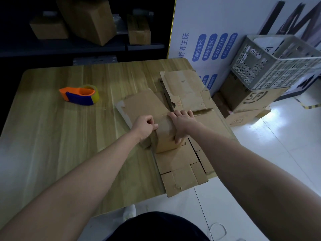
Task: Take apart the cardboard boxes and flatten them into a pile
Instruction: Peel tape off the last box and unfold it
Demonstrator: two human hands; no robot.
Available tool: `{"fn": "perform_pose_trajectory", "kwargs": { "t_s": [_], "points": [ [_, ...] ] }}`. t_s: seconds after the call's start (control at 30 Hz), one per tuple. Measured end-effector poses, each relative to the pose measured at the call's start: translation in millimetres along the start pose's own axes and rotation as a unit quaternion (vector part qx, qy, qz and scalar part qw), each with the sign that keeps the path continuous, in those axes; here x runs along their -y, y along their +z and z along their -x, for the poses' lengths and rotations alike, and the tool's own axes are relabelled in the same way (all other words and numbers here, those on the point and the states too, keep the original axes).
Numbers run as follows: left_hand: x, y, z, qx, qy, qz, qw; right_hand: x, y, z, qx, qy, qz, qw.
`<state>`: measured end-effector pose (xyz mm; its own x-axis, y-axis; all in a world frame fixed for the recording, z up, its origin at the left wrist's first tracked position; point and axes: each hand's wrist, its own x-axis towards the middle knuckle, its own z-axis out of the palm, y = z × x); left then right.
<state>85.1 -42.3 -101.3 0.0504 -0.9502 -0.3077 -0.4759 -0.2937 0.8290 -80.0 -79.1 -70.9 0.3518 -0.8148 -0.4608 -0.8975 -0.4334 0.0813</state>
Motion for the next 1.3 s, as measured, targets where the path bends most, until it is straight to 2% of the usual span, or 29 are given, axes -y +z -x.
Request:
{"fn": "perform_pose_trajectory", "kwargs": {
  "t_s": [0.2,0.4,0.63,0.9,1.3],
  "points": [
    [-10,3,7,-0.075,0.107,-0.146,0.981,4,-1,0,0.003,0.006,-0.007,1.0],
    [-26,5,13,-0.1,0.097,-0.249,0.958,7,-1,2,0.006,0.012,-0.008,1.0],
    [-26,0,17,-0.109,0.054,-0.263,0.957,9,1,4,0.004,0.016,-0.012,1.0],
    [-25,2,15,-0.09,0.103,-0.313,0.94,8,-1,2,0.002,0.013,-0.014,1.0],
    [-30,-3,10,-0.05,0.053,-0.277,0.958,9,1,4,0.005,0.01,-0.014,1.0]
  ]
}}
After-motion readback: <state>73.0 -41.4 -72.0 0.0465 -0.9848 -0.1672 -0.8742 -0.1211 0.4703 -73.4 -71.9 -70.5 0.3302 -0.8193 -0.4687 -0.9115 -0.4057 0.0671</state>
